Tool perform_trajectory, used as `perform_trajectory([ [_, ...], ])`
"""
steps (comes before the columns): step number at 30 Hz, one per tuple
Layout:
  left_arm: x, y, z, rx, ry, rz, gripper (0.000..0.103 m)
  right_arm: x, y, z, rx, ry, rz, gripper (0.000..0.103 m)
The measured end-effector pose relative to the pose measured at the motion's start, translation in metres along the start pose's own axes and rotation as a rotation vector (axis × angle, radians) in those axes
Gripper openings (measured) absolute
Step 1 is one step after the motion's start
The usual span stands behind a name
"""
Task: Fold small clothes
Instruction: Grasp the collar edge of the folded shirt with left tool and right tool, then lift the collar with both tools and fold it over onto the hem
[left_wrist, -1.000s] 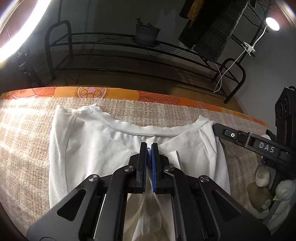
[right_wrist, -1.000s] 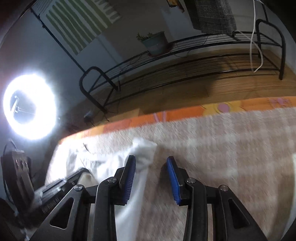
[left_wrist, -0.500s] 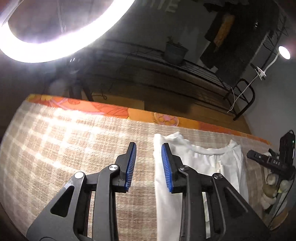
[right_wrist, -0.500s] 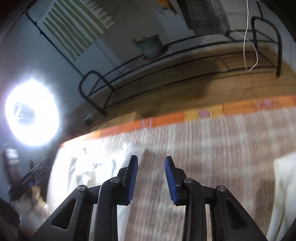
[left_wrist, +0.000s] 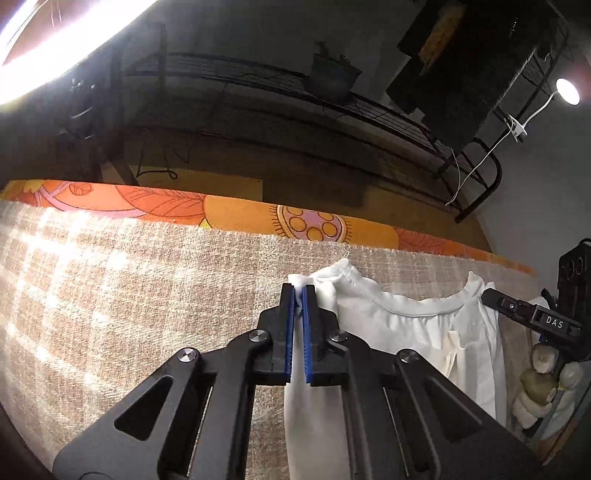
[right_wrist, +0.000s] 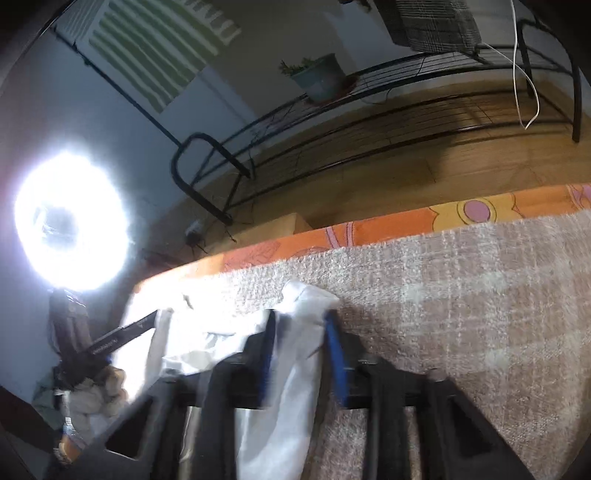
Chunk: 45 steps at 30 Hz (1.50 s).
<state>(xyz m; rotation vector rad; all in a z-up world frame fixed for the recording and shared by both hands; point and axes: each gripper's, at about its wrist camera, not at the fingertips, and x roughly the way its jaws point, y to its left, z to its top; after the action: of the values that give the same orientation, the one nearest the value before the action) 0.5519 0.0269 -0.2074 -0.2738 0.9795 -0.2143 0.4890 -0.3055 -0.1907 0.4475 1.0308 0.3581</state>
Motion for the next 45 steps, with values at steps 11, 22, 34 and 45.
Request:
perform_trajectory([
  [11, -0.067, -0.001, -0.009, 0.008, -0.092, -0.055, 0.0, -0.035, 0.034, 0.0, -0.097, -0.034, -0.026, 0.002],
  [22, -0.161, -0.02, -0.061, 0.099, -0.159, -0.047, 0.0, -0.12, 0.087, -0.043, -0.232, -0.067, 0.004, 0.002],
  [34, -0.243, -0.025, -0.206, 0.159, -0.147, -0.032, 0.0, -0.192, 0.121, -0.167, -0.333, -0.002, -0.017, 0.002],
  [45, -0.253, -0.016, -0.309, 0.226, -0.062, 0.032, 0.0, -0.208, 0.128, -0.288, -0.479, 0.046, -0.098, 0.003],
])
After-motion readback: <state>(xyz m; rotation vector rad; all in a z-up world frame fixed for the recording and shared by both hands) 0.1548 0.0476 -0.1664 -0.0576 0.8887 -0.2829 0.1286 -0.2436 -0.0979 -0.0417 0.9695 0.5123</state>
